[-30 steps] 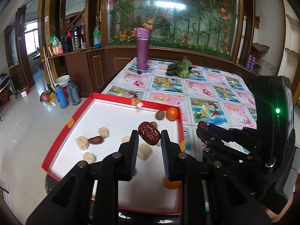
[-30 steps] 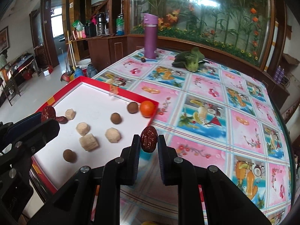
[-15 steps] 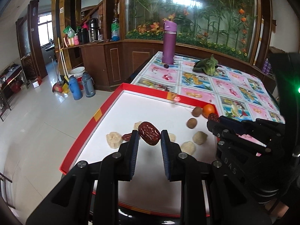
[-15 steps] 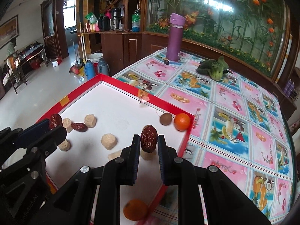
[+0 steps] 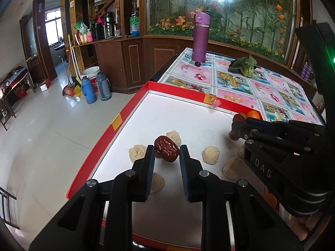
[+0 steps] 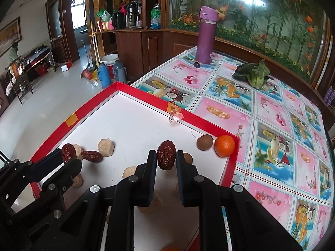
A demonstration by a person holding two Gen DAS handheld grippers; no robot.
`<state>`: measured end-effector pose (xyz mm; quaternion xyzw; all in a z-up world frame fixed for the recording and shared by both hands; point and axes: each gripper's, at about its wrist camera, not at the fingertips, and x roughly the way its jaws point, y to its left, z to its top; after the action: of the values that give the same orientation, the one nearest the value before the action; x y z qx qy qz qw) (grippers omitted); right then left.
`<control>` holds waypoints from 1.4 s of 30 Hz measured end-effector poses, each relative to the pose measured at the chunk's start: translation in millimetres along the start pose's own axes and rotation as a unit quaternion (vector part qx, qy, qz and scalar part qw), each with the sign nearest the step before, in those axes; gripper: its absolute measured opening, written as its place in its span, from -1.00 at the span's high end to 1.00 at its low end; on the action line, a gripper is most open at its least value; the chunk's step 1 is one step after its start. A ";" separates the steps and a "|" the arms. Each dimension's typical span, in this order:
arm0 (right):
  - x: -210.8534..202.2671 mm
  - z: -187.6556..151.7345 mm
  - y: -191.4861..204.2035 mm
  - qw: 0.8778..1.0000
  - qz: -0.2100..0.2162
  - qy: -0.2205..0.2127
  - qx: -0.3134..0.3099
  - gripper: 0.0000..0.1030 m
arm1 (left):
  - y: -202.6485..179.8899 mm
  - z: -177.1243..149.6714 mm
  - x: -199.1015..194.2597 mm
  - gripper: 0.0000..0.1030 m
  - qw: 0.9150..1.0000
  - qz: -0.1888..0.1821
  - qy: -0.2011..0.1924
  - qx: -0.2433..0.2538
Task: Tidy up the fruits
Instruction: 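Lower the red dates into the tray and open both tools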
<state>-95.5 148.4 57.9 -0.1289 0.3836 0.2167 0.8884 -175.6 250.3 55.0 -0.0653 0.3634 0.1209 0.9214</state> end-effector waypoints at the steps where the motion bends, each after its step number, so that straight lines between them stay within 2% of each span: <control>1: 2.1 1.3 -0.2 1.000 0.001 0.002 0.001 0.67 | 0.0 0.4 1.6 0.50 1.000 0.001 0.001 0.000; 30: 40.3 12.4 -5.1 0.998 -0.008 0.057 0.027 0.67 | -4.3 -1.8 31.2 0.50 0.999 -0.001 0.040 0.012; 42: 49.2 11.4 -4.4 0.998 -0.011 0.062 0.026 0.67 | -7.3 2.0 48.5 0.50 0.998 0.004 0.061 0.013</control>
<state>-56.1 163.1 29.6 -0.1231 0.4422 0.1885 0.8682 -138.1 252.3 23.4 -0.0587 0.4207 0.1154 0.8979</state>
